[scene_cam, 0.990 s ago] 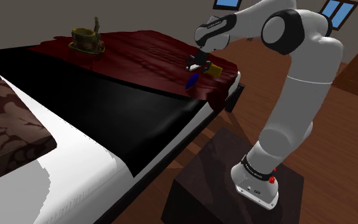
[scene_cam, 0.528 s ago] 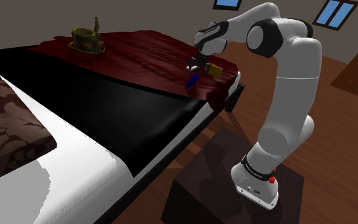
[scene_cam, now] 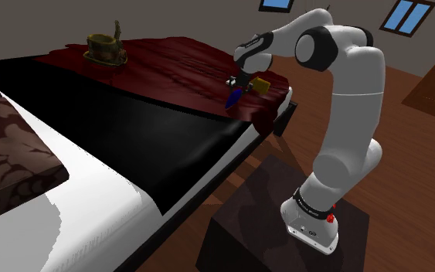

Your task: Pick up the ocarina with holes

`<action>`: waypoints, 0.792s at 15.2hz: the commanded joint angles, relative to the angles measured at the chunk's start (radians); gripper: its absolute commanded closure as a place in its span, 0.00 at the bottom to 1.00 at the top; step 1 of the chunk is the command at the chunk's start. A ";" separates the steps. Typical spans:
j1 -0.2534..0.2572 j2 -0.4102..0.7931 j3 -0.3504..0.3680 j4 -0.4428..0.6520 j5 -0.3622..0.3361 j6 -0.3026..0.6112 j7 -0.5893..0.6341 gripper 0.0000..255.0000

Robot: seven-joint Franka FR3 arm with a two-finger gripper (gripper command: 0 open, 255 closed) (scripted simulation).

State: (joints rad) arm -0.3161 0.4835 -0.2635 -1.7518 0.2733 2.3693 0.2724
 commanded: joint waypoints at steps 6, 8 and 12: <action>0.000 0.002 0.000 0.001 0.000 0.001 0.000 1.00; 0.000 0.002 0.000 0.001 0.000 0.001 0.000 1.00; 0.004 -0.020 -0.006 0.010 -0.010 -0.029 0.009 1.00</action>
State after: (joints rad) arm -0.3130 0.4697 -0.2674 -1.7454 0.2662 2.3499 0.2790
